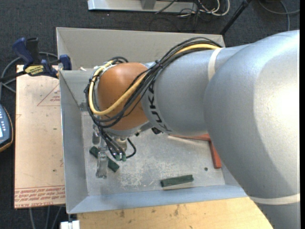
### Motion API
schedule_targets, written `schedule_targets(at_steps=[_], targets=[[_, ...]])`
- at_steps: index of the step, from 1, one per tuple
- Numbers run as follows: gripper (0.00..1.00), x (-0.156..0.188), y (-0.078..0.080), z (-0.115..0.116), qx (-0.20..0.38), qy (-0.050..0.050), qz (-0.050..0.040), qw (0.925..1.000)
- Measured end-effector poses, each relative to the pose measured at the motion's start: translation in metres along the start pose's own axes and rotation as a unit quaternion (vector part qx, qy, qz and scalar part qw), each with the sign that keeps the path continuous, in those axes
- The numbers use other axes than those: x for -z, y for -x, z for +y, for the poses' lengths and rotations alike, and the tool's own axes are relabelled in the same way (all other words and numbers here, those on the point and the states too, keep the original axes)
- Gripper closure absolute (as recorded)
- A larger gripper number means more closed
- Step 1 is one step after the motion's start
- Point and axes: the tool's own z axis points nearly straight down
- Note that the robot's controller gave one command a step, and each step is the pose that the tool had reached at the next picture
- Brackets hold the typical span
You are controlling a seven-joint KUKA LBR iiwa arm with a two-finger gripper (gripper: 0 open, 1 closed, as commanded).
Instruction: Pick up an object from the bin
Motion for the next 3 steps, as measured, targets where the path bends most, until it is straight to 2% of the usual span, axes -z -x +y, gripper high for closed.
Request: schedule_targets(at_steps=[1,3], targets=[[0.0,-0.0646,0.0025,-0.0383,0.016,-0.001,-0.0006,0.9999],[0.0,-0.0642,0.0032,-0.0367,0.015,0.001,-0.0042,0.9999]])
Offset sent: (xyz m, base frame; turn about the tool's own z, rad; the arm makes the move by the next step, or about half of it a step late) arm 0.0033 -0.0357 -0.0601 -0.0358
